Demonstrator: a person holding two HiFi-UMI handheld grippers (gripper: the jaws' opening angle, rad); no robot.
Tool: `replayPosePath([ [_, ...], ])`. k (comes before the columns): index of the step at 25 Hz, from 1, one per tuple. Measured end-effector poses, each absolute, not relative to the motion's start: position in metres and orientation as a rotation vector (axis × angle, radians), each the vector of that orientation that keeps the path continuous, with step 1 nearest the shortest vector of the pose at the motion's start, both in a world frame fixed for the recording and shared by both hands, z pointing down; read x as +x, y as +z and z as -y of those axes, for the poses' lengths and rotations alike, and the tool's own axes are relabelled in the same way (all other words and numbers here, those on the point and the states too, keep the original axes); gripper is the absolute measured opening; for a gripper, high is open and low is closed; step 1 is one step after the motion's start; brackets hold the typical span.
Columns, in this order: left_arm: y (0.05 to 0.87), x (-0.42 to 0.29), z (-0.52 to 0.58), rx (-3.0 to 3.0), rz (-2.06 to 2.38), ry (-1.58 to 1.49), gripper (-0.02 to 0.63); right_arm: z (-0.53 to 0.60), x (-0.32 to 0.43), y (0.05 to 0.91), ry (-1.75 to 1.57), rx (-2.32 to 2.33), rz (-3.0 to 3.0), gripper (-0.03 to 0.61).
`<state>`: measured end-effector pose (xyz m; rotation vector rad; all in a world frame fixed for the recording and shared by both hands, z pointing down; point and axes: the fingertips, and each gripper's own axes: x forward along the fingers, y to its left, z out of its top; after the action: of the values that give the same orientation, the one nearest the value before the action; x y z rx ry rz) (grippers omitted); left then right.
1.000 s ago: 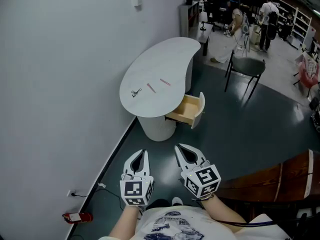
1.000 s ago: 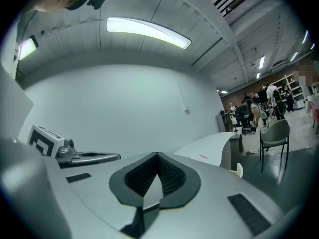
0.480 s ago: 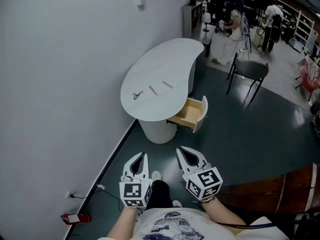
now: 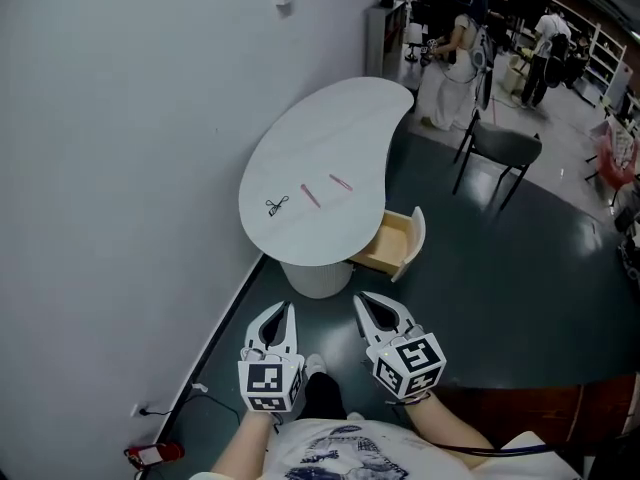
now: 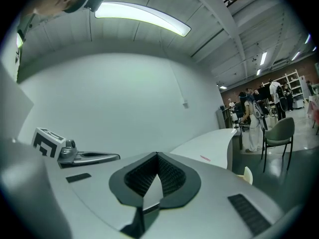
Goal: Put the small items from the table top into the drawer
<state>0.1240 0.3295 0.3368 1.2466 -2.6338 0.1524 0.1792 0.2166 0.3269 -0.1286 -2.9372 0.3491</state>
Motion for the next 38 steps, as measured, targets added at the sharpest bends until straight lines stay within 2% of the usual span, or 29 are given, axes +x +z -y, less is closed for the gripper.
replayPosePath([
  [9,0.331,0.022,-0.315,1.331,2.592,0.157,0.02,-0.2,0.085,0.327,0.333,-0.012,2.912,0.02],
  [16,0.325,-0.039,-0.308,1.401,2.57,0.137,0.02,-0.192,0.041,0.327,0.339,0.108,2.907,0.02],
  [38,0.347,-0.132,-0.228,1.443,2.515,0.127,0.02,-0.111,-0.059,0.341,0.349,0.197,2.905,0.02],
])
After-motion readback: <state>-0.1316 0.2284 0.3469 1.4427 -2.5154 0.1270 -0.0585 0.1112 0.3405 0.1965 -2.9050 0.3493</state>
